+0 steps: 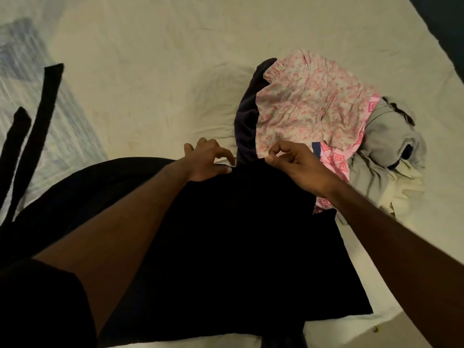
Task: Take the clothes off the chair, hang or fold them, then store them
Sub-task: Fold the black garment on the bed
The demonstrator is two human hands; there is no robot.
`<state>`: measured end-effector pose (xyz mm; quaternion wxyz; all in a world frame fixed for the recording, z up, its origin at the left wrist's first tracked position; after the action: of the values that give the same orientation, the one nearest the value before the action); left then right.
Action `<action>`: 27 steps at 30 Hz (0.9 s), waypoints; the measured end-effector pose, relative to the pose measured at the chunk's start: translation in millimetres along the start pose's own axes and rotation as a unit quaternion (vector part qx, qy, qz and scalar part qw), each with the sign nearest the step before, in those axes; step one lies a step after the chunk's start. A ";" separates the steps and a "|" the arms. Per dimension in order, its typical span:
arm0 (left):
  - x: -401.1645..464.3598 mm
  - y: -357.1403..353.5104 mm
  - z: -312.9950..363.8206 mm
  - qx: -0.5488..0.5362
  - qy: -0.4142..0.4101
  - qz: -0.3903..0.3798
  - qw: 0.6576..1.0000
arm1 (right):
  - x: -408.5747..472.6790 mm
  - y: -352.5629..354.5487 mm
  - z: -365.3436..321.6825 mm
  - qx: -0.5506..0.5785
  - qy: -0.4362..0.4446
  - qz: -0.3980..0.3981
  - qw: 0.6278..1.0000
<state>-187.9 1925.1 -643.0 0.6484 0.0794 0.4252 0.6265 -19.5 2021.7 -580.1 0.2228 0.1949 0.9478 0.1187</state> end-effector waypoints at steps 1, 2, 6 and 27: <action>4.3 3.6 1.4 -0.012 -0.004 0.017 1.000 | 0.8 3.8 0.2 0.017 -0.008 -0.010 1.000; 8.2 6.2 0.4 -0.032 -0.004 0.025 0.999 | 1.7 6.8 3.9 0.034 -0.024 -0.023 0.999; 15.8 -6.3 3.7 -0.083 -0.020 -0.054 0.995 | 1.5 14.5 19.9 0.025 -0.070 -0.062 0.995; 47.1 84.5 4.8 -0.219 -0.002 0.158 0.963 | 1.9 160.2 40.6 -0.061 -0.102 0.068 0.991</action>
<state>-254.6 1985.7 -607.5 0.5438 0.0030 0.2587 0.7984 48.7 2171.6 -566.3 0.3208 0.2562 0.8957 0.1707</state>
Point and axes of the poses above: each hand's wrist, its own x-axis towards the middle knuckle, its own y-axis out of the back of the hand, z = x × y, the point moved 9 cm from there along x, towards the middle knuckle, and after that the axes turned 10 degrees about -x, right-handed, at the moved point
